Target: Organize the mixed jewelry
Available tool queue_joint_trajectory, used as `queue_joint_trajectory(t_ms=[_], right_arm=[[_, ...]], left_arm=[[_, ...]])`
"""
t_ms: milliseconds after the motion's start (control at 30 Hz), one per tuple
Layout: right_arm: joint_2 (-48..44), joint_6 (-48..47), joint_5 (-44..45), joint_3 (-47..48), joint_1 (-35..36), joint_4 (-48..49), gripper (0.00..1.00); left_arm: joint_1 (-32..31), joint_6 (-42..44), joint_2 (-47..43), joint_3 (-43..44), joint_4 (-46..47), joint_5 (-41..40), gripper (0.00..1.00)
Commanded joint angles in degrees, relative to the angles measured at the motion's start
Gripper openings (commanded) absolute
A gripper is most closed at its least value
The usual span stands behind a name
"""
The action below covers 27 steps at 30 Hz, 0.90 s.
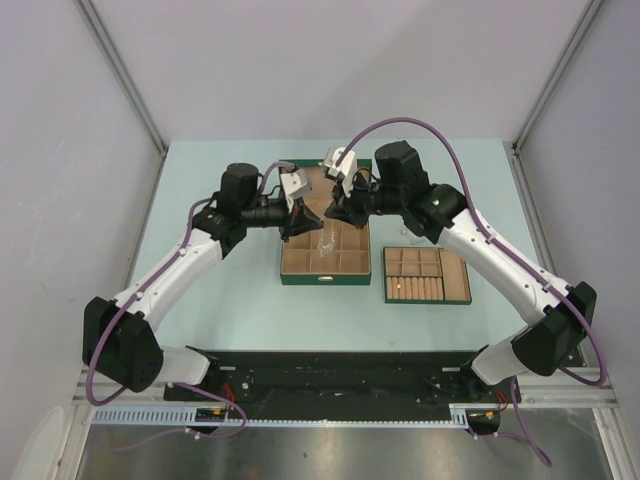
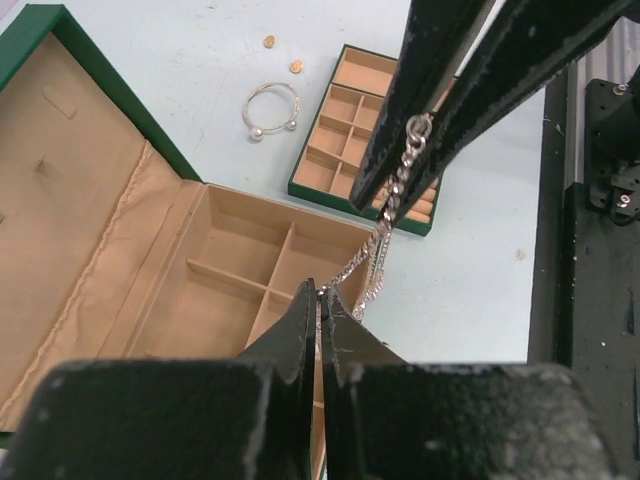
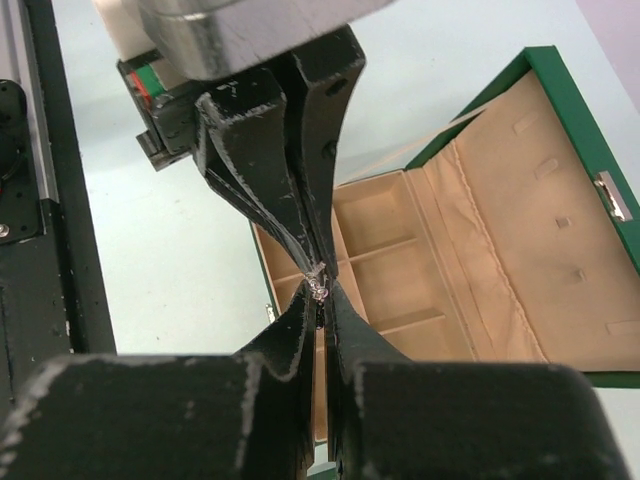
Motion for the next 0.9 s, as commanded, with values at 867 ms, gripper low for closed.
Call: queue_joint_trajectory(t_ms=[867], right_arm=[[8.78,-4.83,12.91,1.83,-4.06,6.49,0.0]], left_arm=[[4.52,-0.52,5.86,7.2,3.86,-8.96,0.0]])
